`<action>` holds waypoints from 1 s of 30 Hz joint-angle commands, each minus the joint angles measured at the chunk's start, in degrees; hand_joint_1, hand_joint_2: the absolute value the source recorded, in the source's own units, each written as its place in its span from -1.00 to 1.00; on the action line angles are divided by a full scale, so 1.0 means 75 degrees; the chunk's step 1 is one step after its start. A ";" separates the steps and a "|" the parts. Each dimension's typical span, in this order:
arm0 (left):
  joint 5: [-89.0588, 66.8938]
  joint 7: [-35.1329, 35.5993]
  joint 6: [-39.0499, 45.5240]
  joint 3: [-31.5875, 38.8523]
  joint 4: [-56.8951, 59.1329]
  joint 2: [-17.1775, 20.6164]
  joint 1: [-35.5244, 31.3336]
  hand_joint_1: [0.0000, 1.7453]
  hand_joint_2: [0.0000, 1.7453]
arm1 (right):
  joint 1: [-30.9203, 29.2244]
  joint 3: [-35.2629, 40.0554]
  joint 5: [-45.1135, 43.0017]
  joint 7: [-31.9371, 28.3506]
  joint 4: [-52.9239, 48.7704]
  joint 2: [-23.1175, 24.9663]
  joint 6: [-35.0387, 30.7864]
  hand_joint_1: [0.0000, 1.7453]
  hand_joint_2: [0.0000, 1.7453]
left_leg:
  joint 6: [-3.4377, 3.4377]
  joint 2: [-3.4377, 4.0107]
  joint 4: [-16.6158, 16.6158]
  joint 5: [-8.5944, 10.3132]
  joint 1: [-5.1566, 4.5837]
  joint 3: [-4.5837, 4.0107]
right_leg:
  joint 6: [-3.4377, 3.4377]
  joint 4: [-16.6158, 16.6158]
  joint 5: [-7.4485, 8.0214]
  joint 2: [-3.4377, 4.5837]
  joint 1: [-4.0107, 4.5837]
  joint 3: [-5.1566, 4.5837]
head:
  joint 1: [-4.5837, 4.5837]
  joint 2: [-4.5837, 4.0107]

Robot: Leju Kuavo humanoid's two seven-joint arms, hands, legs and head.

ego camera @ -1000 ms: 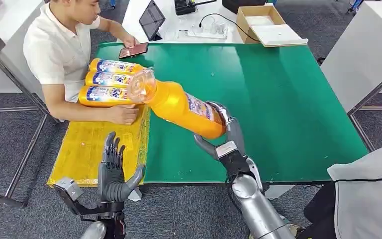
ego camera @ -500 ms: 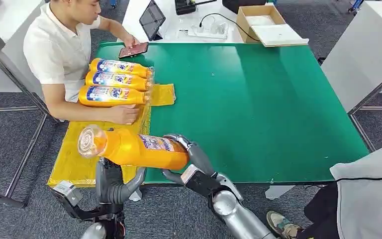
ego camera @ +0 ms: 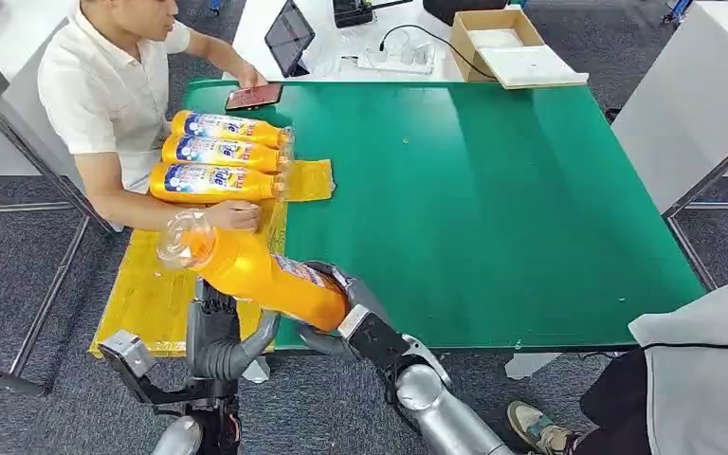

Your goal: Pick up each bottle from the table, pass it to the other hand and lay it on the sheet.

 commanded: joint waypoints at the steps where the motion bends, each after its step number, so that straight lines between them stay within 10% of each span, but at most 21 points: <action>1: 0.1259 0.0847 -0.1840 -0.0369 0.0110 0.0342 -0.0008 -1.00 1.00 | -0.0415 0.0205 -0.0055 -0.0095 0.1120 0.0072 -0.0375 1.00 1.00 | -0.0019 0.0015 -0.0010 -0.0013 0.0009 0.0048 | -0.0021 -0.0009 -0.0011 -0.0001 0.0012 0.0045 | 0.0000 0.0000; 30: 0.0105 0.0648 -0.0569 -0.0555 0.0713 0.0379 -0.0372 -1.00 1.00 | -0.0399 0.0004 0.0070 -0.0377 0.1701 0.0345 -0.0634 1.00 1.00 | -0.0016 0.0007 -0.0010 -0.0007 0.0005 0.0032 | -0.0018 -0.0007 -0.0008 -0.0006 0.0008 0.0030 | 0.0000 0.0000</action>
